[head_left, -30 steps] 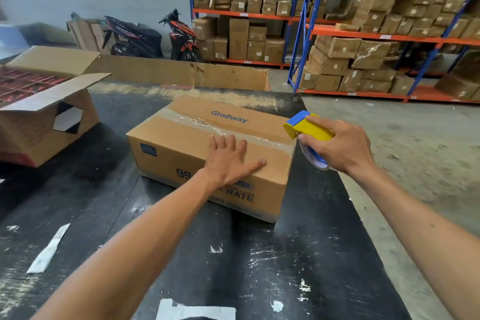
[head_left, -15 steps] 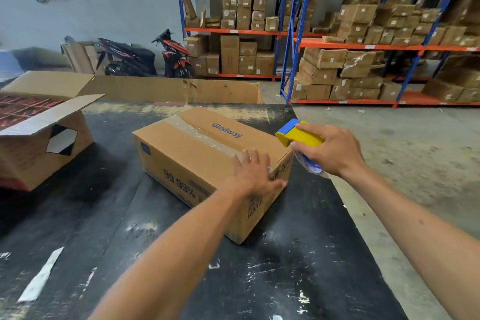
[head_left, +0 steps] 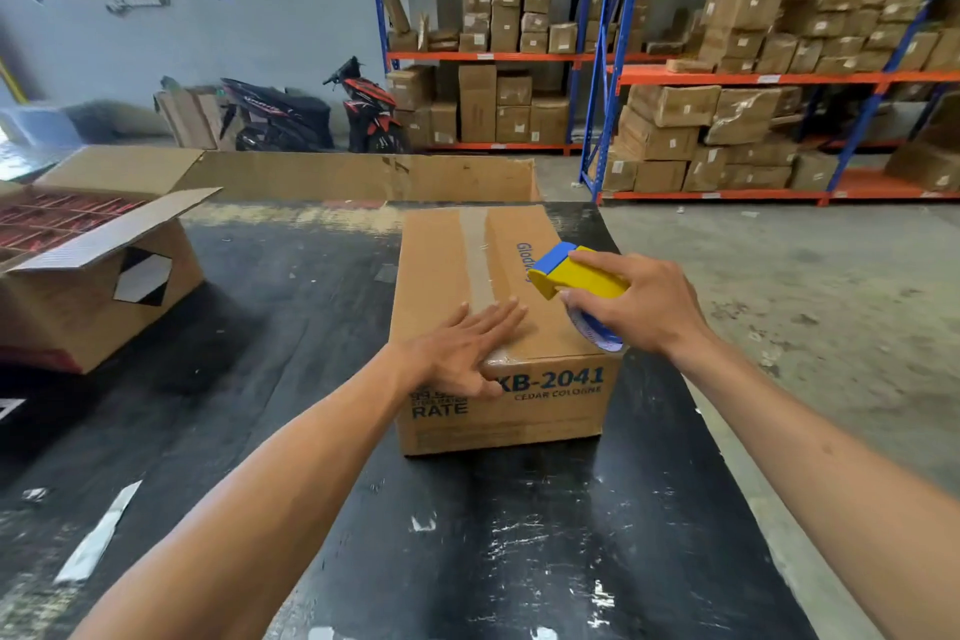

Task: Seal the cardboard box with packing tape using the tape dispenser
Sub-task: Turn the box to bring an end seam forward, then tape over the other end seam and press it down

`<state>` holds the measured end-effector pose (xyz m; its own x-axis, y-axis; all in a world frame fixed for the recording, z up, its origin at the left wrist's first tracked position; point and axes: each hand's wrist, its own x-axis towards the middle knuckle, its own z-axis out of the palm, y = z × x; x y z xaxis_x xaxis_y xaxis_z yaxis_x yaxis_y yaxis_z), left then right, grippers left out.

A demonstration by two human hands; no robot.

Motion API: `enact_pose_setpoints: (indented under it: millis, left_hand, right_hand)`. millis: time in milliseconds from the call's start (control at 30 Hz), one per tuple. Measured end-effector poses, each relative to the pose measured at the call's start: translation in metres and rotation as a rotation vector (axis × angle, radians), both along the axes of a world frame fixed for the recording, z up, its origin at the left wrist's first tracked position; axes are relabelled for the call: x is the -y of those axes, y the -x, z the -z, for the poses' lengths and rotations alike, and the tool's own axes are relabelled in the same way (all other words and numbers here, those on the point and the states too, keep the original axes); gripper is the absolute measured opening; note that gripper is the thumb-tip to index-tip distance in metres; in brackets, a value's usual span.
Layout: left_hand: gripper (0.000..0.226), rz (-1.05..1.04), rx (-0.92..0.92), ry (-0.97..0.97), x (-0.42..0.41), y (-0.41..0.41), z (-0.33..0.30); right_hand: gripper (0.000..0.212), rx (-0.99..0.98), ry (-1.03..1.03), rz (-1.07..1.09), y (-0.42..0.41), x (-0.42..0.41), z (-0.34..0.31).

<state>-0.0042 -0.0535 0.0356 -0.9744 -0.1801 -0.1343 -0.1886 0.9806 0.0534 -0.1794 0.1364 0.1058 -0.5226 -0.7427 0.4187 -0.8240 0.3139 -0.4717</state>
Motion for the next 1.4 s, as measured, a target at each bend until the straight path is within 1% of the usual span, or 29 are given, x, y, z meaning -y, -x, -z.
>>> enact_pose_setpoints:
  millis: [67,100,200,267,367,433,567,767,833,933,1000,1033,1067,1133,1167,1233,1300,1333,1400]
  left_hand:
    - [0.115,-0.112,-0.019,0.026,-0.004,0.001,0.005]
    - [0.114,-0.136,-0.015,0.039,-0.005,0.002,0.007]
    - [0.106,-0.132,-0.004,0.078,-0.006,0.002,0.008]
    - [0.104,-0.131,-0.005,0.08,-0.006,0.003,0.008]
    - [0.104,-0.137,-0.001,0.063,-0.006,0.002,0.007]
    - [0.103,-0.13,0.001,0.049,-0.005,0.0,0.005]
    - [0.102,-0.097,0.007,0.034,-0.003,-0.005,0.002]
    - [0.102,-0.081,0.012,0.015,-0.003,-0.019,0.002]
    - [0.102,-0.074,0.002,0.008,-0.003,-0.027,0.001]
    - [0.101,-0.069,-0.017,-0.003,-0.003,-0.04,0.002]
    - [0.101,-0.08,-0.022,-0.061,-0.008,-0.049,-0.005]
    - [0.099,-0.103,-0.037,-0.139,-0.011,-0.053,-0.012]
    - [0.094,-0.144,-0.073,-0.29,-0.016,-0.058,-0.021]
    - [0.083,-0.262,-0.218,-0.774,-0.022,-0.064,-0.037]
    - [0.083,-0.322,-0.324,-1.002,-0.024,-0.068,-0.043]
    - [0.087,-0.467,-0.485,-1.378,-0.025,-0.077,-0.051]
    - [0.085,-0.527,-0.567,-1.733,-0.022,-0.09,-0.056]
    - [0.084,-0.528,-0.601,-1.844,-0.021,-0.097,-0.058]
    - [0.085,-0.543,-0.643,-1.951,-0.019,-0.108,-0.064]
  right_hand:
    - [0.051,0.045,0.02,-0.025,0.001,0.002,0.0]
    - [0.051,0.068,0.028,-0.042,0.002,0.003,0.002]
    - [0.054,0.151,0.026,-0.103,0.003,0.004,0.007]
    - [0.056,0.23,0.03,-0.144,0.004,0.005,0.01]
    - [0.056,0.371,0.095,-0.181,0.001,0.003,0.015]
    - [0.052,0.446,0.147,-0.18,-0.004,0.0,0.017]
    - [0.045,0.534,0.256,-0.106,-0.012,-0.008,0.016]
    - [0.04,0.544,0.309,-0.113,-0.033,-0.015,0.011]
    - [0.042,0.541,0.31,-0.131,-0.043,-0.016,0.01]
    - [0.045,0.514,0.279,-0.164,-0.056,-0.017,0.01]
    - [0.045,0.46,0.241,-0.16,-0.065,-0.019,0.011]
    - [0.045,0.421,0.218,-0.153,-0.069,-0.02,0.01]
    - [0.045,0.378,0.197,-0.155,-0.073,-0.021,0.01]
    - [0.045,0.289,0.166,-0.188,-0.079,-0.025,0.01]
    - [0.046,0.243,0.157,-0.208,-0.081,-0.026,0.01]
    - [0.048,0.134,0.163,-0.226,-0.083,-0.026,0.009]
    - [0.05,0.003,0.204,-0.275,-0.086,-0.025,0.008]
    - [0.052,-0.064,0.238,-0.318,-0.088,-0.024,0.007]
    - [0.056,-0.161,0.316,-0.379,-0.092,-0.02,0.004]
